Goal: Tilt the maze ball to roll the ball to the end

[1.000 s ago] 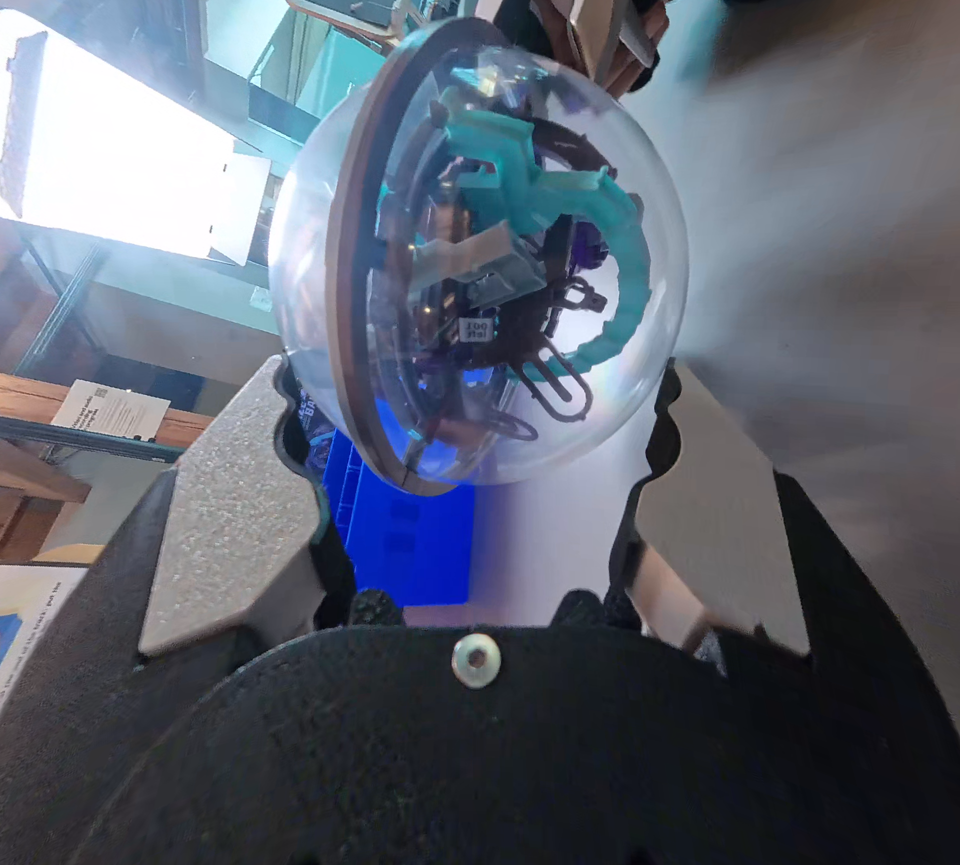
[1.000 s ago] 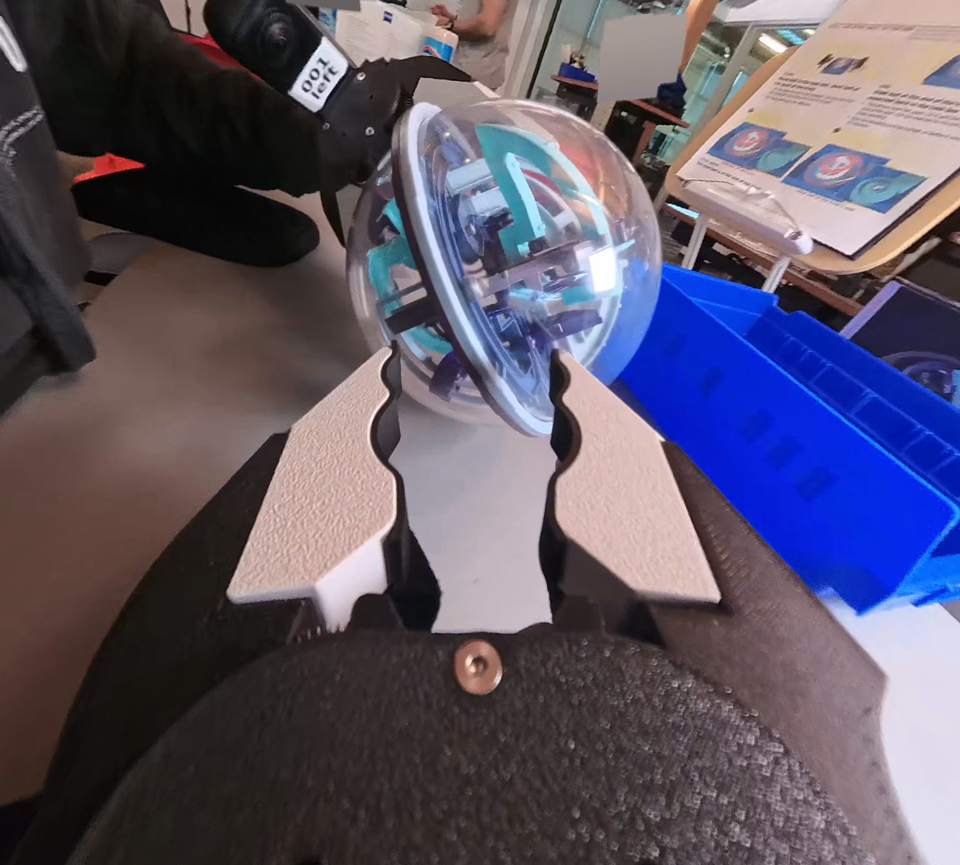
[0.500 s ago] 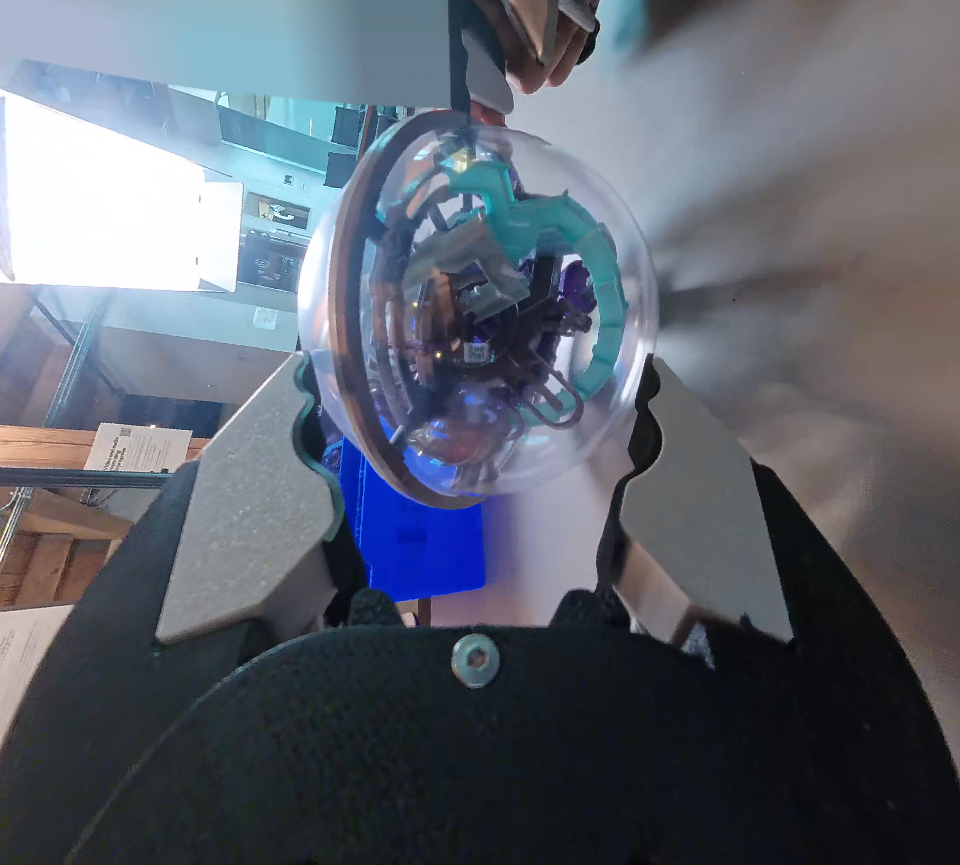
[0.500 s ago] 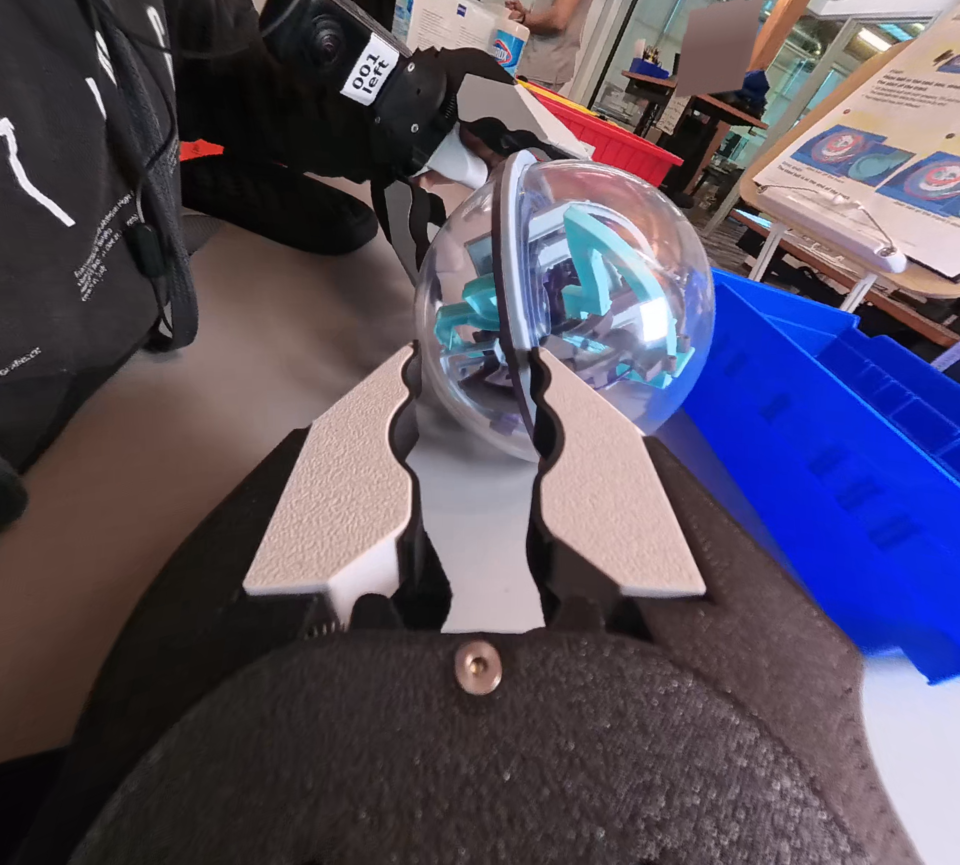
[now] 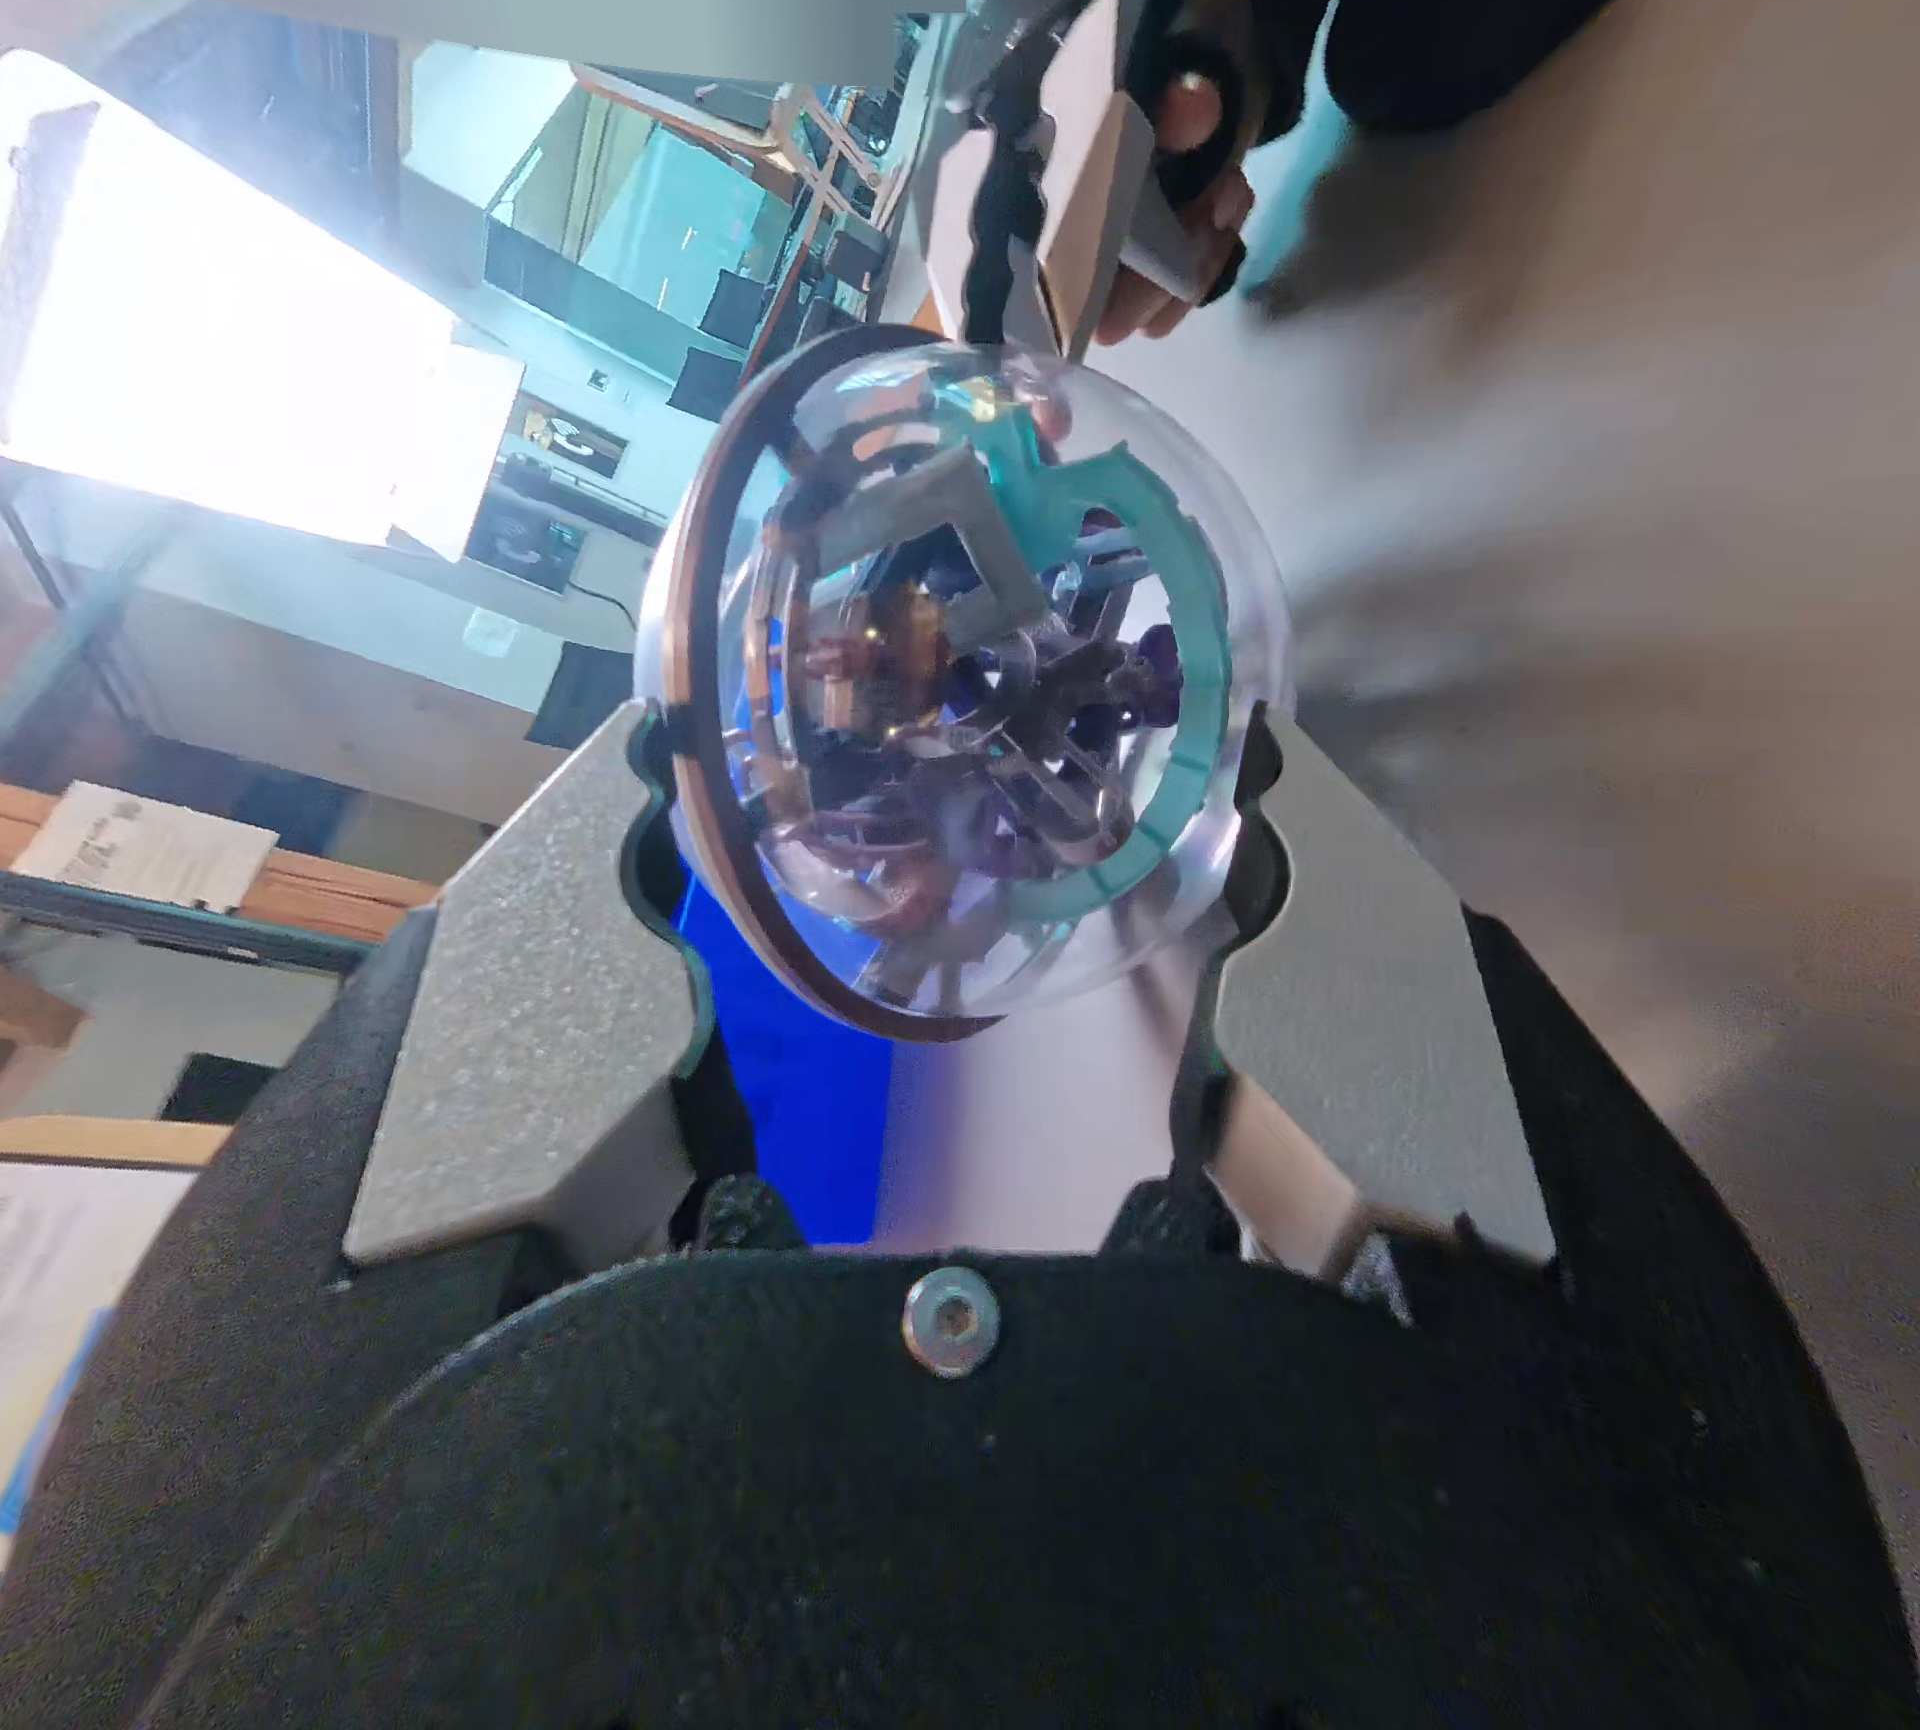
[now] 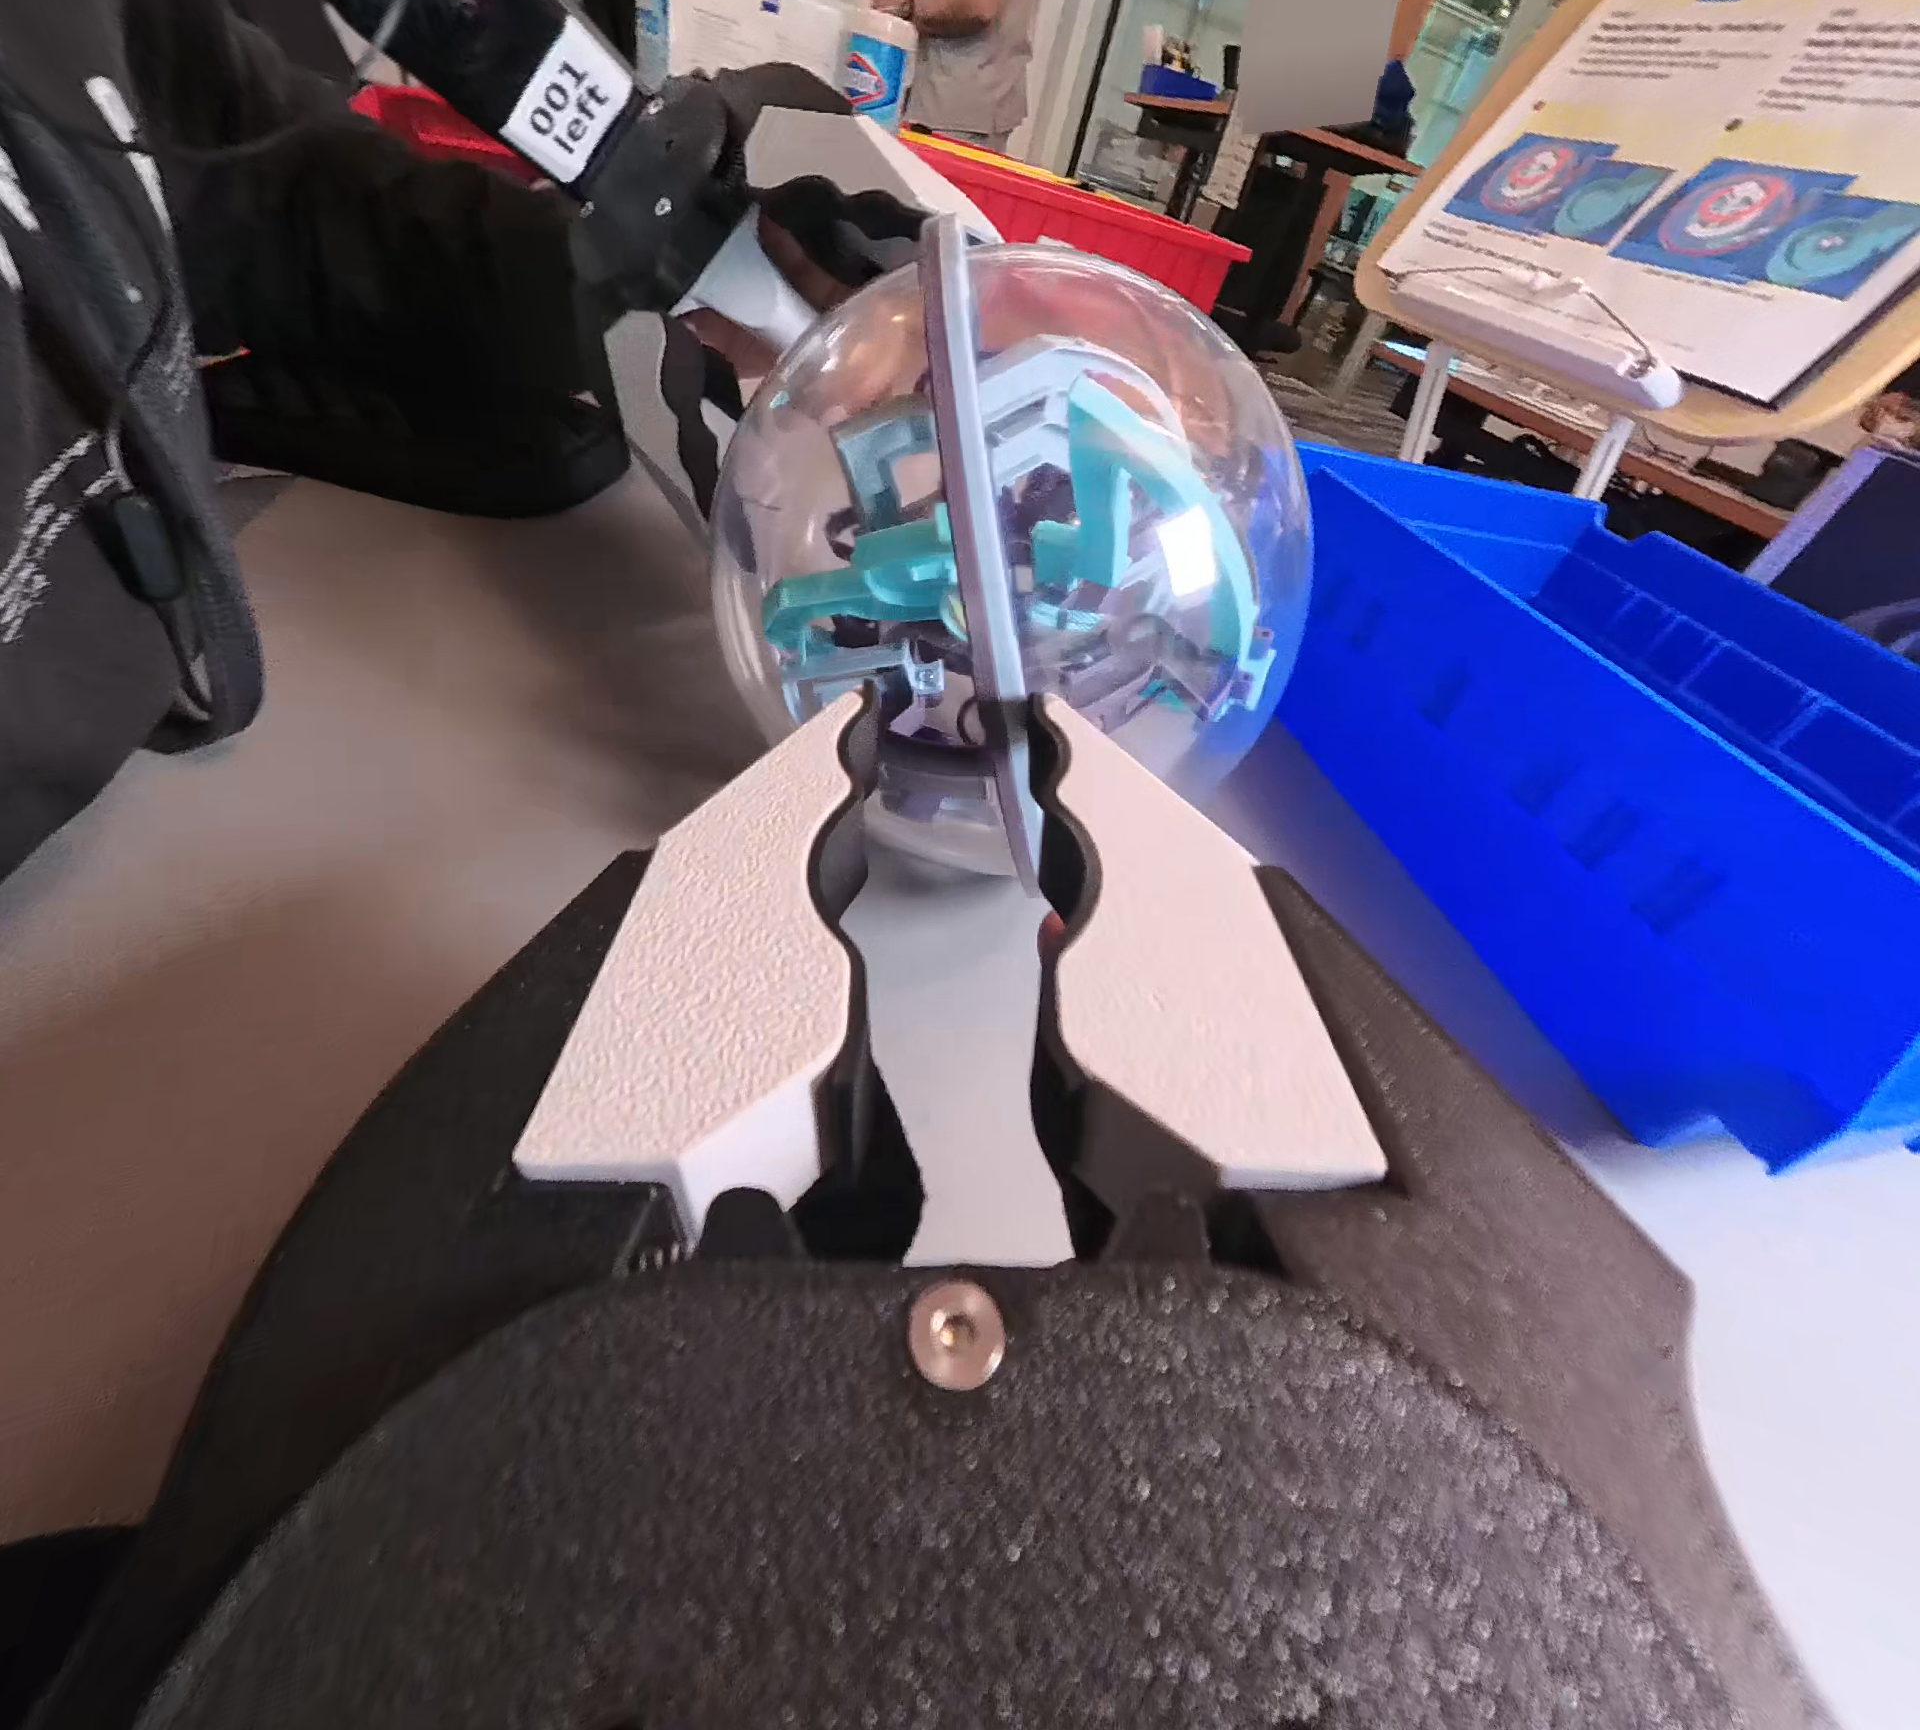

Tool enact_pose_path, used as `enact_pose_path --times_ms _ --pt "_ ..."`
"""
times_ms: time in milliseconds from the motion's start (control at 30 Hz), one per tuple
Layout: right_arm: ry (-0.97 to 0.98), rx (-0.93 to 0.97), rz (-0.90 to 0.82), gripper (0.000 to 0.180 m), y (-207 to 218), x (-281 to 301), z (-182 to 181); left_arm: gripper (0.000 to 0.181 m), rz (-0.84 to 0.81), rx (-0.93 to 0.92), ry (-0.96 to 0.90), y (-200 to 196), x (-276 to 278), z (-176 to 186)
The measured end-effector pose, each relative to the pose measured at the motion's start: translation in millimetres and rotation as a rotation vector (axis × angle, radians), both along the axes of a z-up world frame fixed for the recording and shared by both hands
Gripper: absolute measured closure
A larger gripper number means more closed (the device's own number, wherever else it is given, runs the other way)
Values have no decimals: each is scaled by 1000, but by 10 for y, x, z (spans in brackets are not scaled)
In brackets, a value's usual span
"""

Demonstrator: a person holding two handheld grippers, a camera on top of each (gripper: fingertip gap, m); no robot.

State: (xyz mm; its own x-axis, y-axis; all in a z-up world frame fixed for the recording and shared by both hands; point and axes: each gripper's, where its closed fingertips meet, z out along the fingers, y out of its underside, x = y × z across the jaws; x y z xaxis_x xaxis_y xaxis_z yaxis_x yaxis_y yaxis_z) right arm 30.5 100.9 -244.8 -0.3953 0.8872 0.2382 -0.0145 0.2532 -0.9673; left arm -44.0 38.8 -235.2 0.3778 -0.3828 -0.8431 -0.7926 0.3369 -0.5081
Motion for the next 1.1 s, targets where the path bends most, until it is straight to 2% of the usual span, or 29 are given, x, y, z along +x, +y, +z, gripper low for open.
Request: enact_pose_path --times_ms 200,467,567,767,1000,1067,1100 --pt "-30 -44 -40 150 111 -68 -29 90 -22 -71 -278 103 5 184" --pt "-33 -61 -66 152 180 -72 -22 100 8 -78 -358 194 -54 292" --pt "-31 -58 -70 152 177 -79 -13 95 26 -102 -404 212 -104 308" --pt "-14 -1 -77 154 86 -143 46 70 54 -272 -588 265 -168 152" --pt "-8 -5 -75 151 75 -164 71 69 124 -255 -626 375 -259 111" --pt "-4 -45 -63 140 162 -161 111 69 134 -260 -615 407 -263 98" --pt "-13 -56 -52 129 233 -169 115 69 135 -259 -613 424 -266 106"
